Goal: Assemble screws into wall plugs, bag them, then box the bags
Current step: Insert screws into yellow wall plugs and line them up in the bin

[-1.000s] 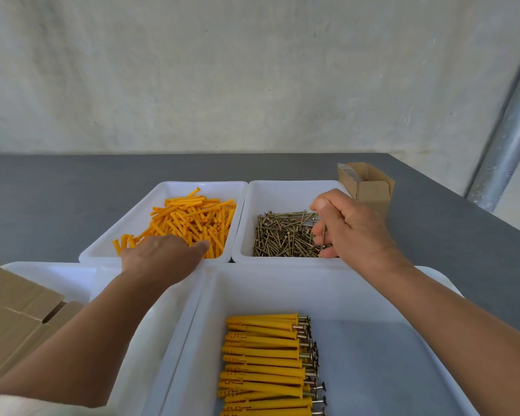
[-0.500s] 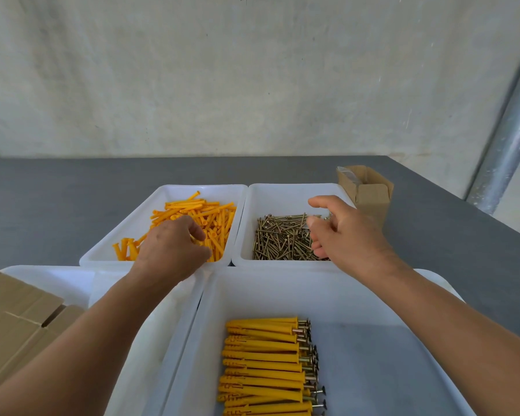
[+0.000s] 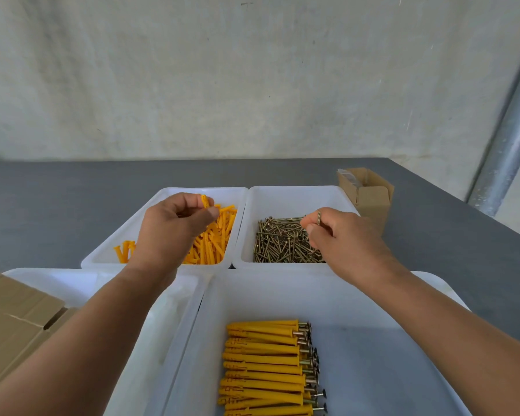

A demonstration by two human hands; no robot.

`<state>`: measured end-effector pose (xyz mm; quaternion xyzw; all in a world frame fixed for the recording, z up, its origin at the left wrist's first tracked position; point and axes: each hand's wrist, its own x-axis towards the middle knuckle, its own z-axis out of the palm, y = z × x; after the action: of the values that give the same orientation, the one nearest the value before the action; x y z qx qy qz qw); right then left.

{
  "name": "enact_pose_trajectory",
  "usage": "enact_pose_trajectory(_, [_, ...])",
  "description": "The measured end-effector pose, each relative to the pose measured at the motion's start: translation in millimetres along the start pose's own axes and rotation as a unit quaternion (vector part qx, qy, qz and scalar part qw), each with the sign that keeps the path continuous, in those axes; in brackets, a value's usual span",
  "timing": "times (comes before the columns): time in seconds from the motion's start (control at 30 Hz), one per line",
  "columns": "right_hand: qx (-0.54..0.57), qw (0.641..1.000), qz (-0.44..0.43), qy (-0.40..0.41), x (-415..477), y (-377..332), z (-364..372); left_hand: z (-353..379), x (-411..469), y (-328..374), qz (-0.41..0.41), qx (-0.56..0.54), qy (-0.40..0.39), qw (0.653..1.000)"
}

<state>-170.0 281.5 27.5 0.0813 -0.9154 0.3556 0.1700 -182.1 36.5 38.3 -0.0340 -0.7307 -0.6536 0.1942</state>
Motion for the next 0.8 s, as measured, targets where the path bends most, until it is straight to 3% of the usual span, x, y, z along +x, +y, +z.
enact_pose_trajectory(0.13, [0.004,0.998,-0.062,0.028,-3,-5,0,1,-1,7,-0.061,-0.118,-0.026,0.991])
enact_pose_trajectory(0.27, [0.032,0.995,-0.095,0.027,-8,-12,-2,3,-2,7,-0.096,-0.16,-0.039,0.982])
enact_pose_trajectory(0.47, [0.083,0.986,-0.105,-0.101,-16,-21,-1,8,-3,5,-0.14,-0.209,-0.044,0.967])
enact_pose_trajectory(0.8, [0.015,0.966,-0.081,-0.243,-20,-23,5,11,-6,7,-0.166,-0.239,-0.042,0.956])
